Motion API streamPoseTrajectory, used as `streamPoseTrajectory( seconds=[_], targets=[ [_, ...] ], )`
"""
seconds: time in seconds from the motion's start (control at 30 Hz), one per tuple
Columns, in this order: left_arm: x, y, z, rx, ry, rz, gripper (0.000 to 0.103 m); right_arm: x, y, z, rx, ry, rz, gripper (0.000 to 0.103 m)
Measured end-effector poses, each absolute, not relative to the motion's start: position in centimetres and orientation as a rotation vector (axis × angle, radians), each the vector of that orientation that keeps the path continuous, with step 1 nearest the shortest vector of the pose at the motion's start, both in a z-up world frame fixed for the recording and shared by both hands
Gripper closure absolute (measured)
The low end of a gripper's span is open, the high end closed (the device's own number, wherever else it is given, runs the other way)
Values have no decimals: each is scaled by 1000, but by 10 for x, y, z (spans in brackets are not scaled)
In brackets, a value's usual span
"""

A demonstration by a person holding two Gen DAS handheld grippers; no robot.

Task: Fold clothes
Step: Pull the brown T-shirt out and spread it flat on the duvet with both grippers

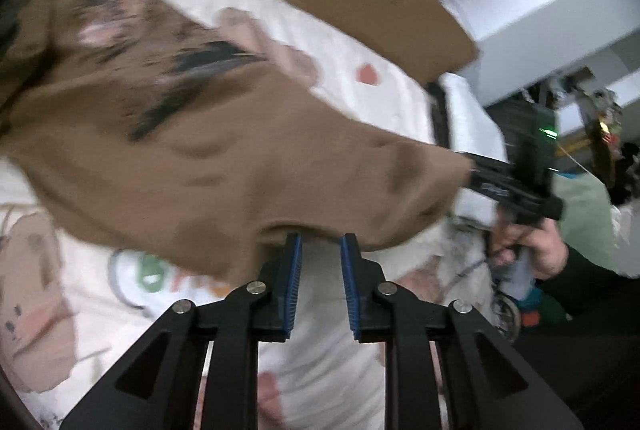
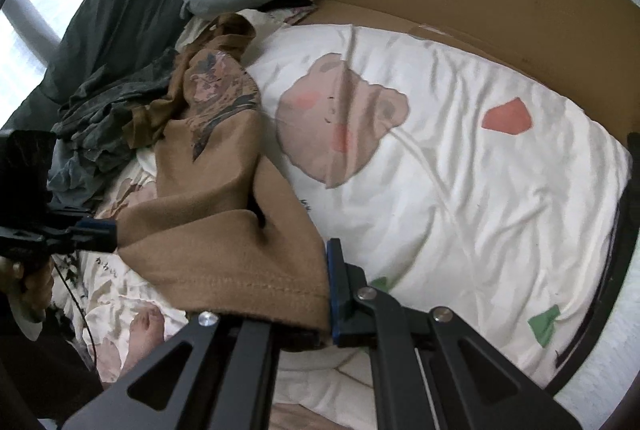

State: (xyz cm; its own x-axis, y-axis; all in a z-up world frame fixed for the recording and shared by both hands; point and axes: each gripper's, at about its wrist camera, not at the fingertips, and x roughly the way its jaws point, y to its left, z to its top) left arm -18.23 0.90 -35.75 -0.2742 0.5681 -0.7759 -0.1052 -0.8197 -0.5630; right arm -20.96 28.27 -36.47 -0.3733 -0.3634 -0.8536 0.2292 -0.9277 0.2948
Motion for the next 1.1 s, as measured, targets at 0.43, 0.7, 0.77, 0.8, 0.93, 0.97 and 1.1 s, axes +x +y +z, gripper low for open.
streamPoseTrajectory(
  seconds=[0.43,0.7,0.77,0.8,0.93,0.97,1.1],
  targets=[
    [-183,-75,-417,-1734,-713,2393,83,-200,324,-356,1556,-204,-2432,100],
    [-190,-102,-431,-1777,-697,2477,83,-187,342,-350,1578,-190,-2484,100],
    [-192,-107,-435,-1776,-691,2491,83,-183,348,-349,1589,-201,-2499,100],
    [-194,-109,-436,-1776,-688,2497,83,-181,350,-349,1595,-207,-2503,100],
    [-200,-117,-443,-1776,-675,2524,52,-173,357,-350,1614,-221,-2513,100],
    [-201,-119,-445,-1775,-672,2530,51,-172,359,-350,1619,-223,-2515,100],
    [-207,-113,-450,-1774,-624,2521,51,-168,362,-351,1632,-232,-2515,100]
  ],
)
